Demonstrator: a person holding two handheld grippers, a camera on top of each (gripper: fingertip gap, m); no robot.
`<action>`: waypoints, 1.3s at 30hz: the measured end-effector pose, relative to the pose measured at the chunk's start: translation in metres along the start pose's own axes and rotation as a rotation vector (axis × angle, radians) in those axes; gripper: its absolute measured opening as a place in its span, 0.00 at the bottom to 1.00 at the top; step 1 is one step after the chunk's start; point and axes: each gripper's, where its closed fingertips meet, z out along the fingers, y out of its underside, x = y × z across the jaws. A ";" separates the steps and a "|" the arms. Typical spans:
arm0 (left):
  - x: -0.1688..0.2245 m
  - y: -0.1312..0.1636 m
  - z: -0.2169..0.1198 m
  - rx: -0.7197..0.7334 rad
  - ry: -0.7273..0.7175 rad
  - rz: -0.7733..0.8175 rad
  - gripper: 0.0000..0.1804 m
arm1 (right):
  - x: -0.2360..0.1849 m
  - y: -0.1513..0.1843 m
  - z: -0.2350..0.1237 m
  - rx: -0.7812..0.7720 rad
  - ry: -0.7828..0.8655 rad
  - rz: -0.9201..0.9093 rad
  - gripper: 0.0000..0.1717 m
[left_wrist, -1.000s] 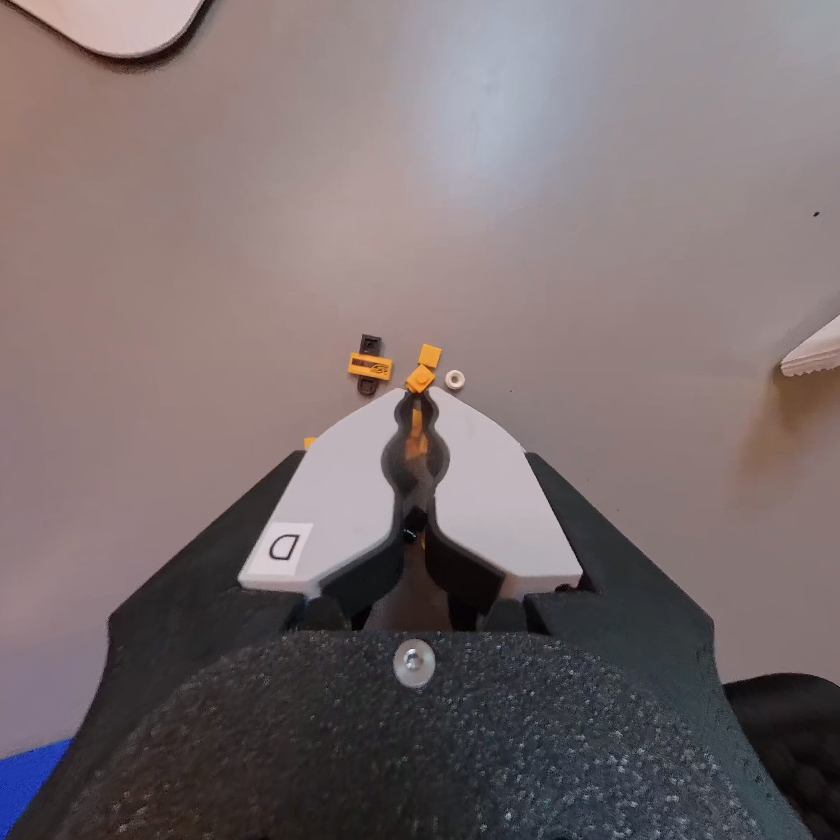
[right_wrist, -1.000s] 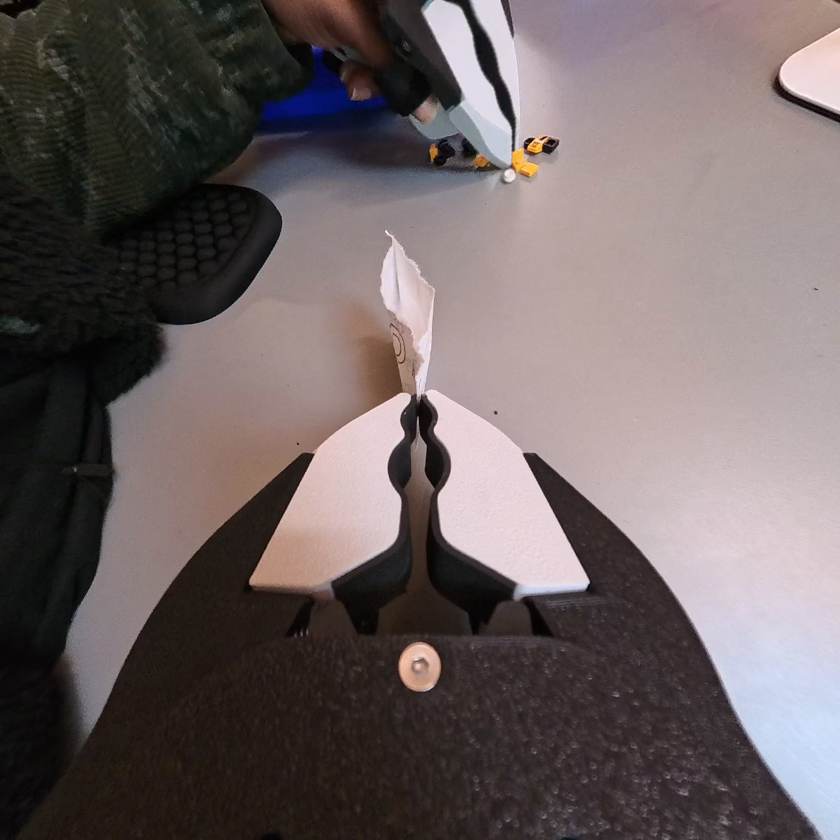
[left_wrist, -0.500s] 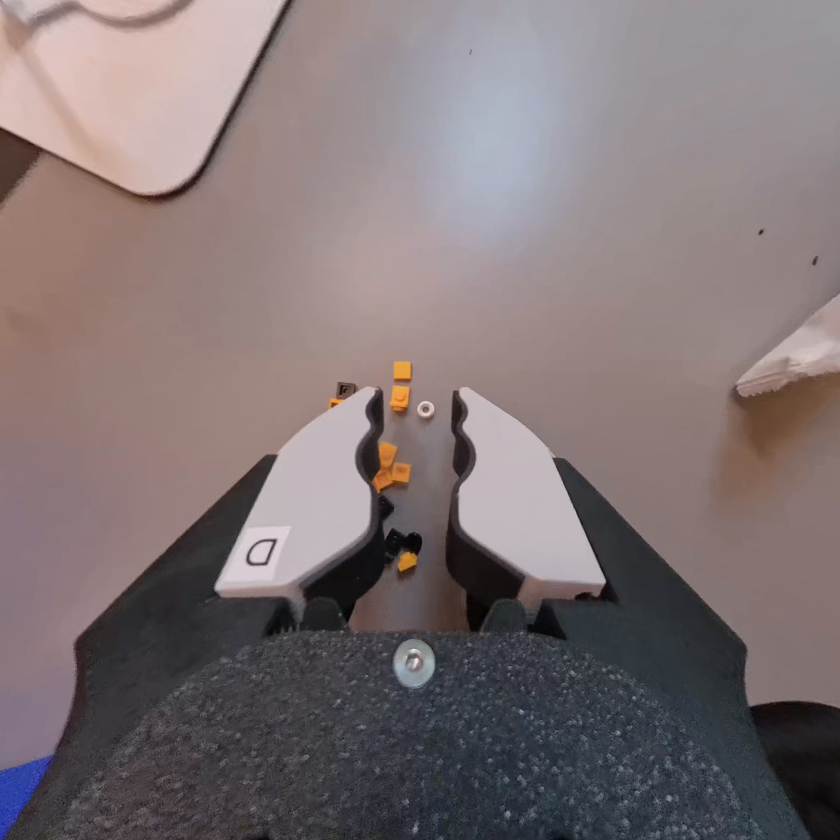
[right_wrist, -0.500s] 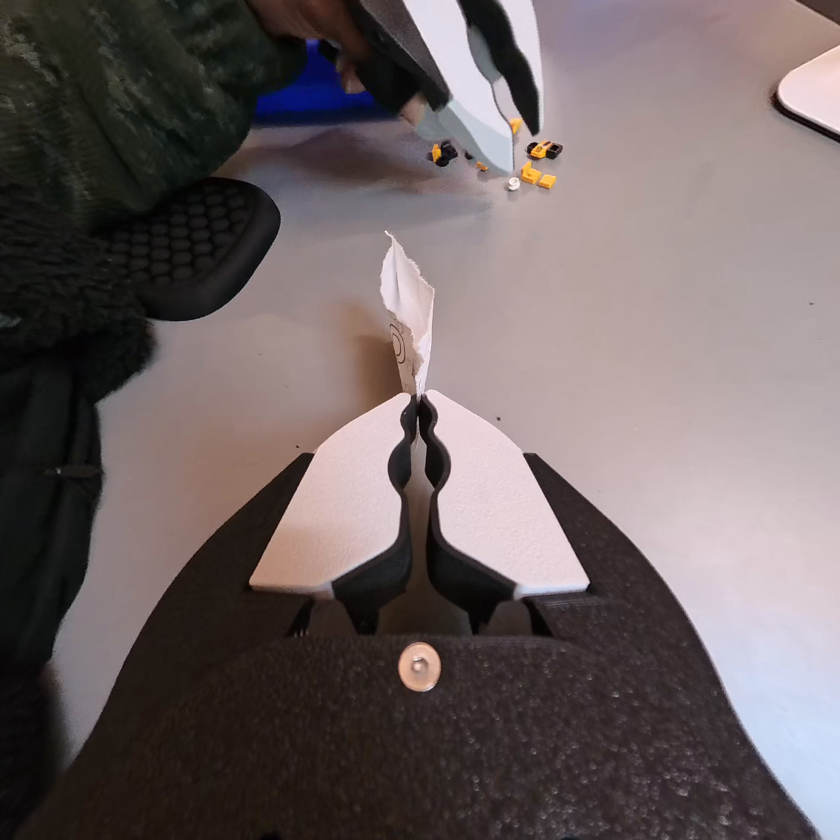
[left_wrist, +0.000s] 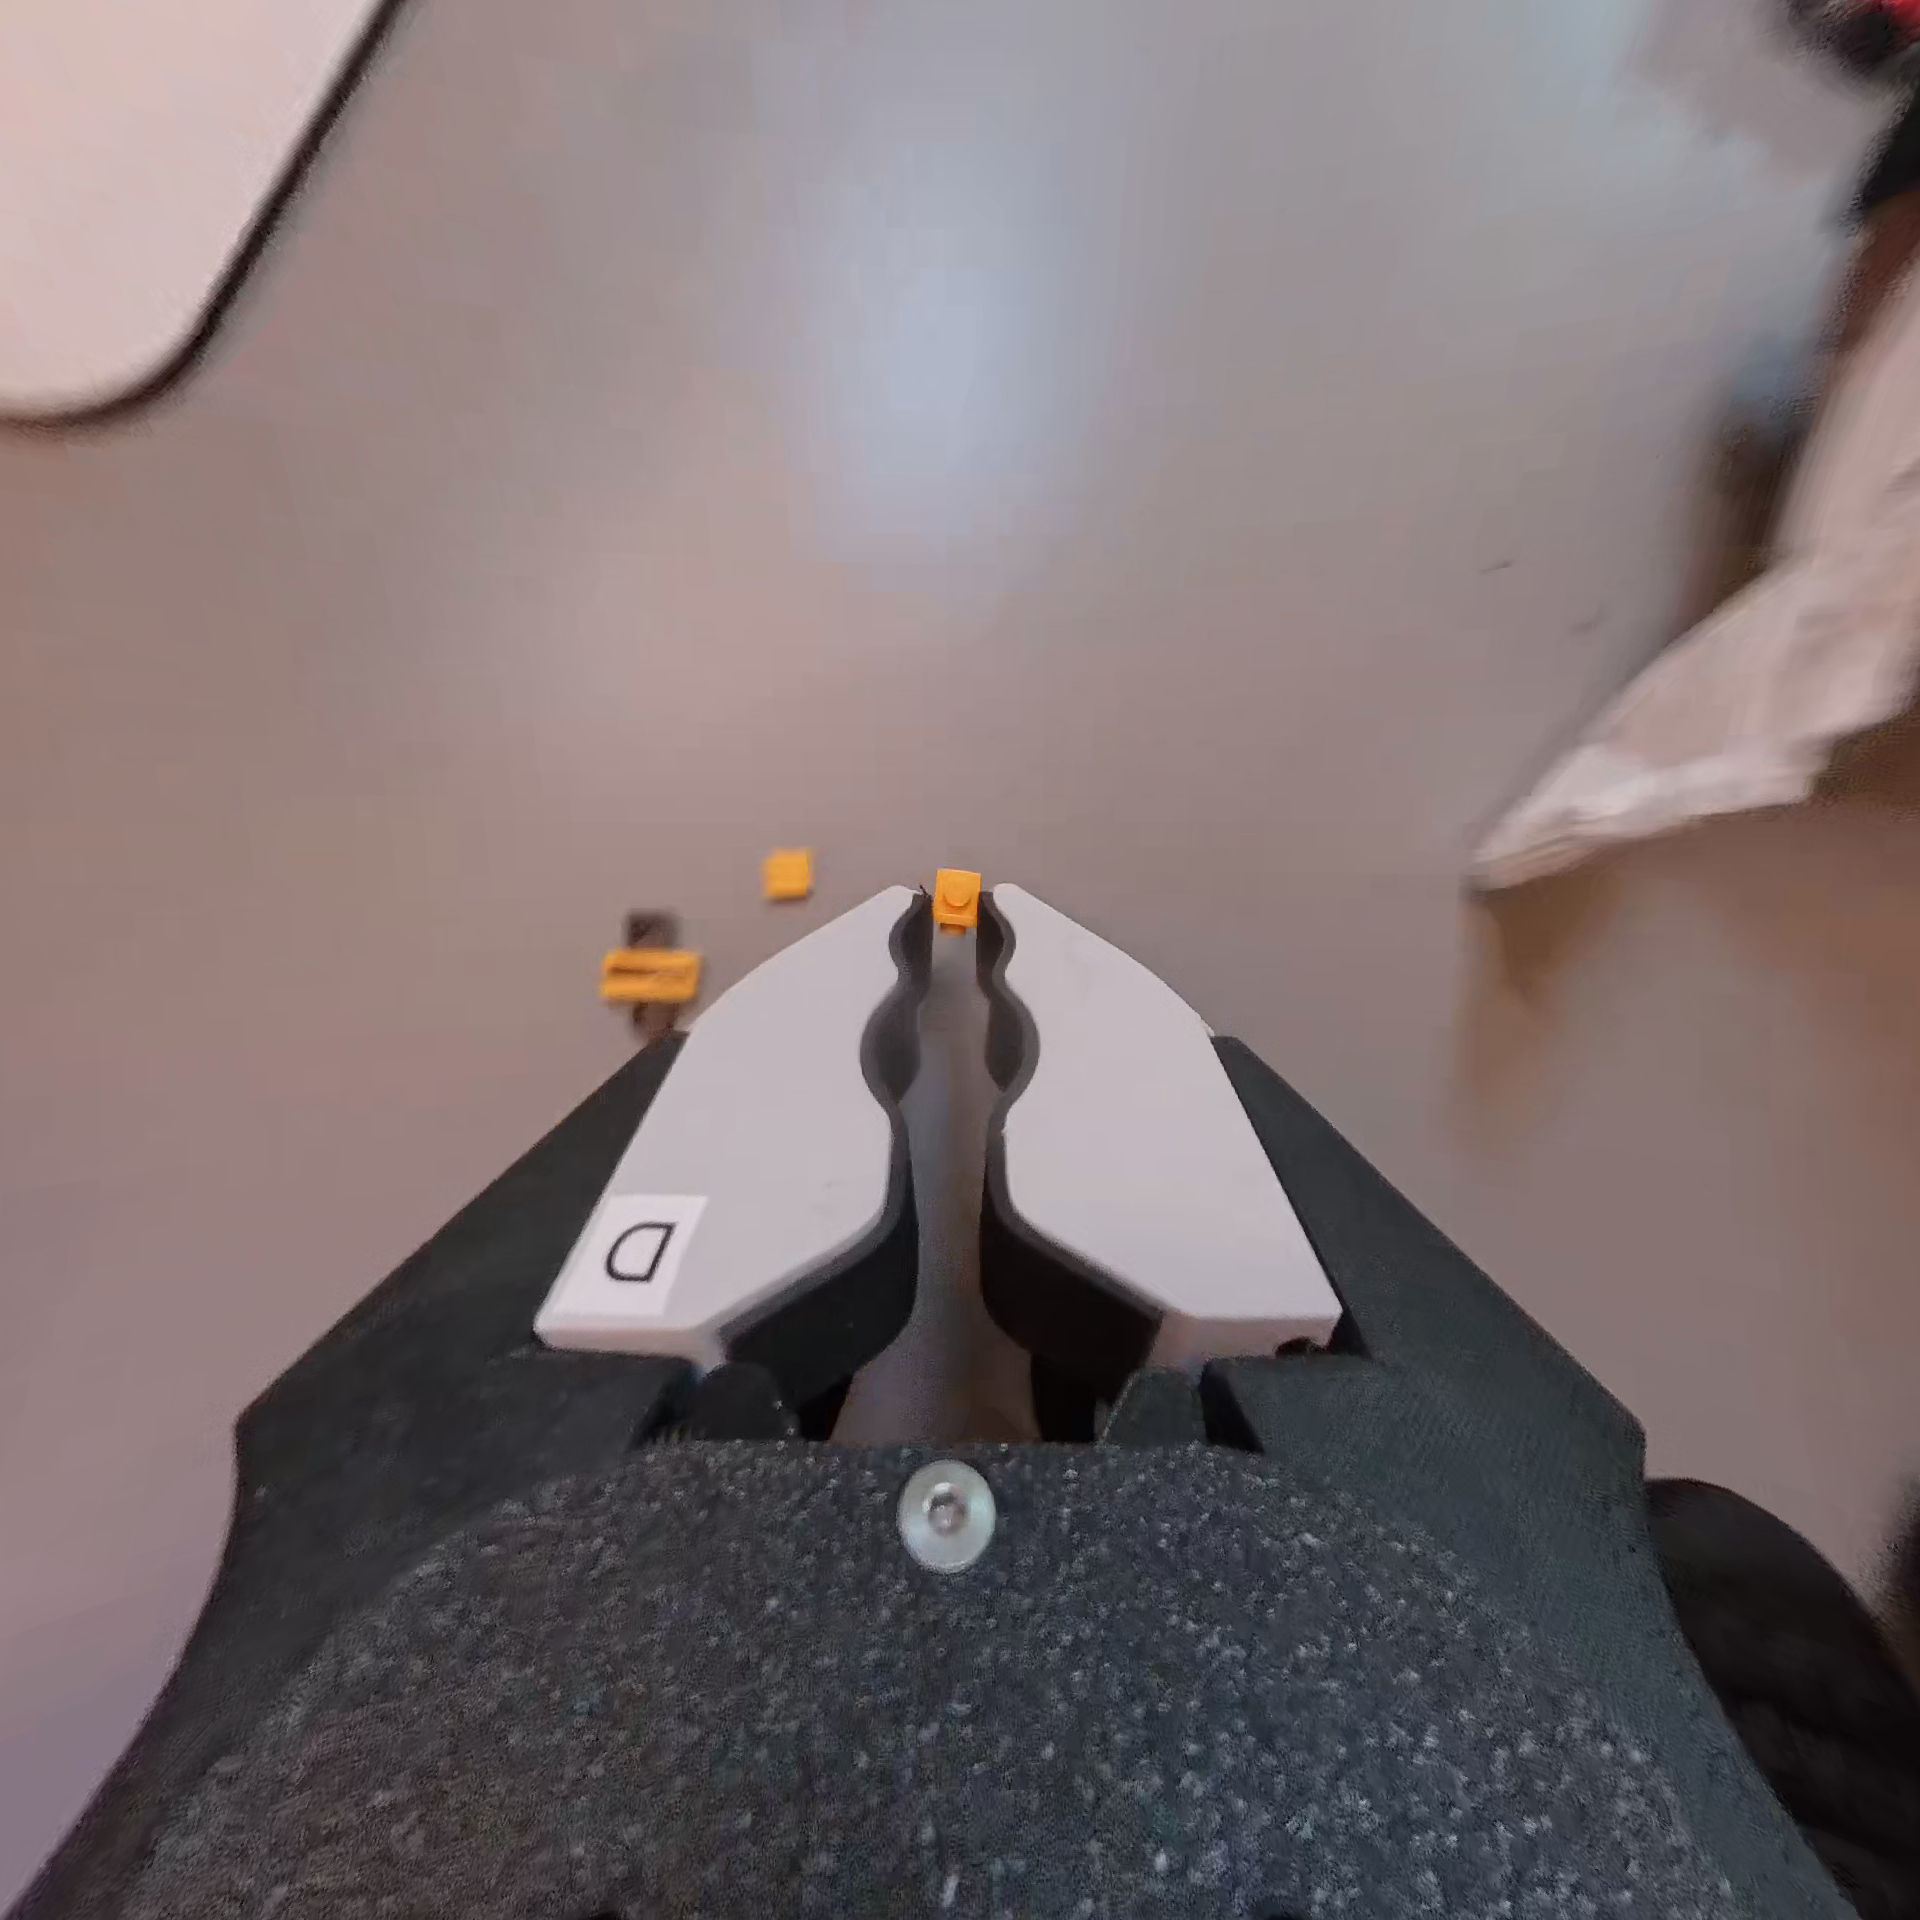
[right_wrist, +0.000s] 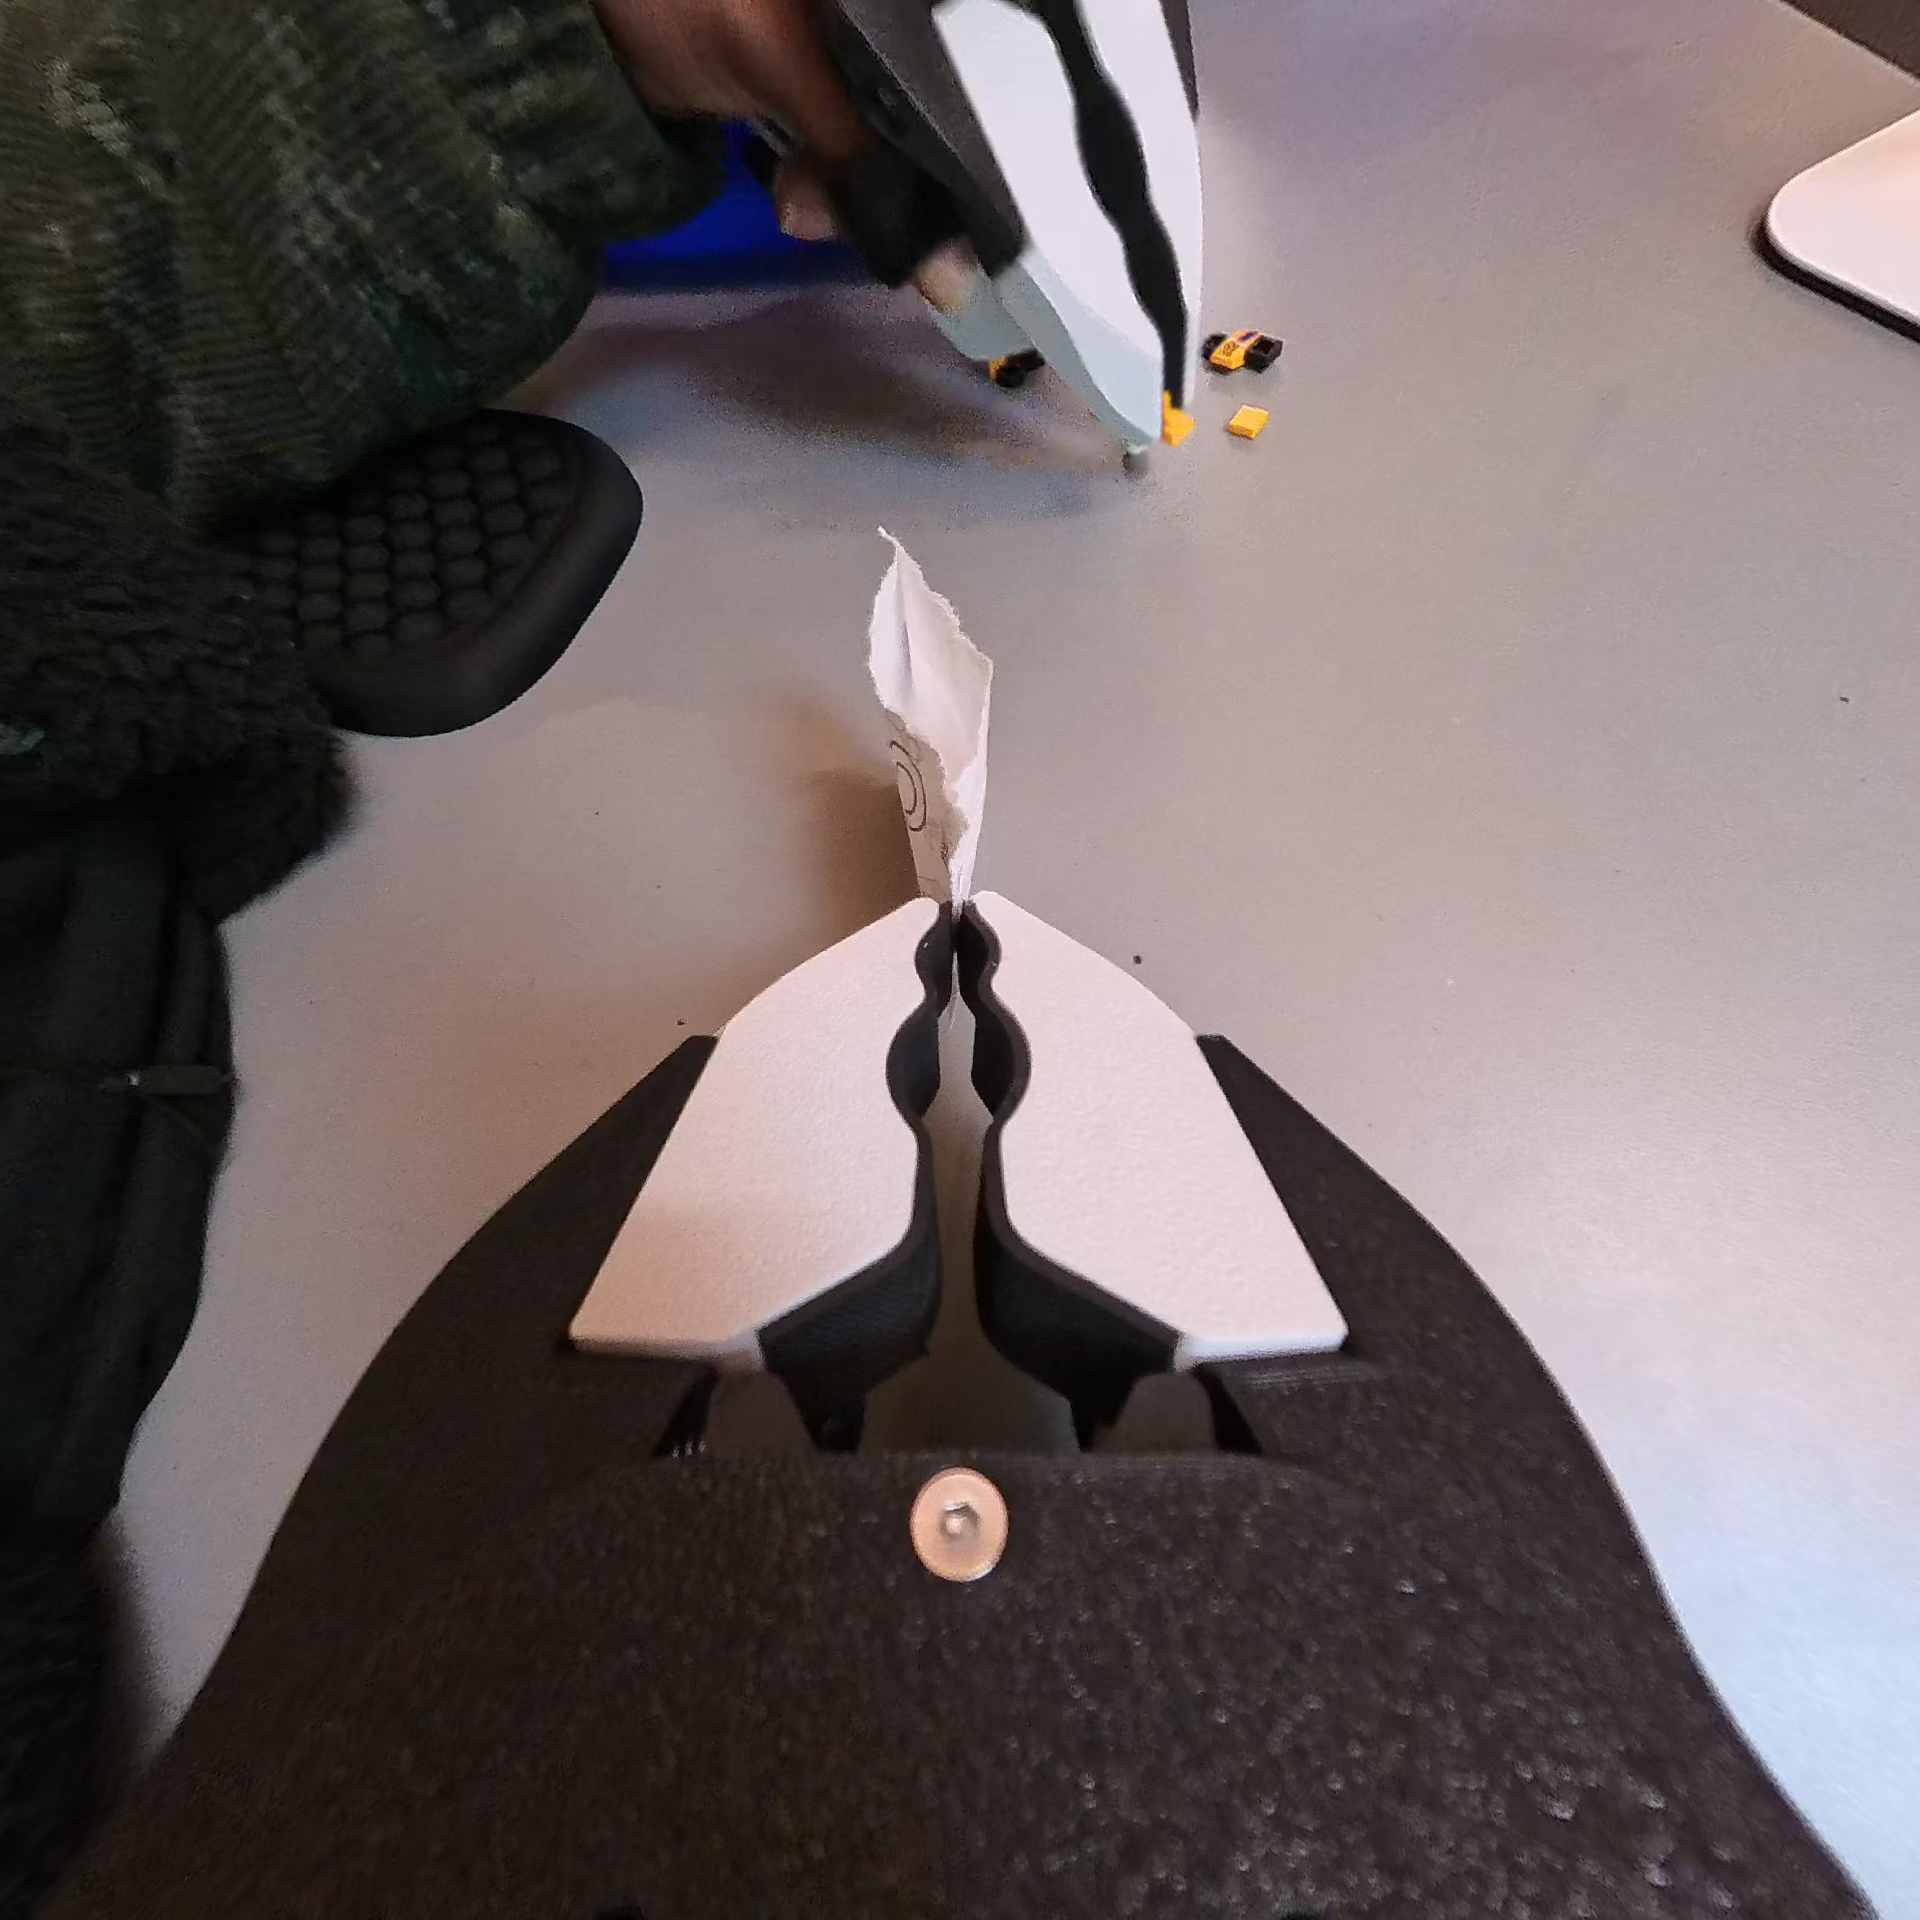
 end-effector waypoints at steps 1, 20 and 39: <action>0.015 -0.012 -0.007 0.052 0.038 0.047 0.04 | 0.001 0.000 0.001 -0.004 0.007 -0.002 0.00; 0.063 -0.040 -0.032 0.139 0.011 0.219 0.14 | -0.001 0.000 0.003 -0.002 0.012 -0.012 0.00; -0.011 0.022 0.004 -0.098 -0.105 -0.050 0.04 | 0.001 0.000 -0.001 0.012 -0.006 0.010 0.00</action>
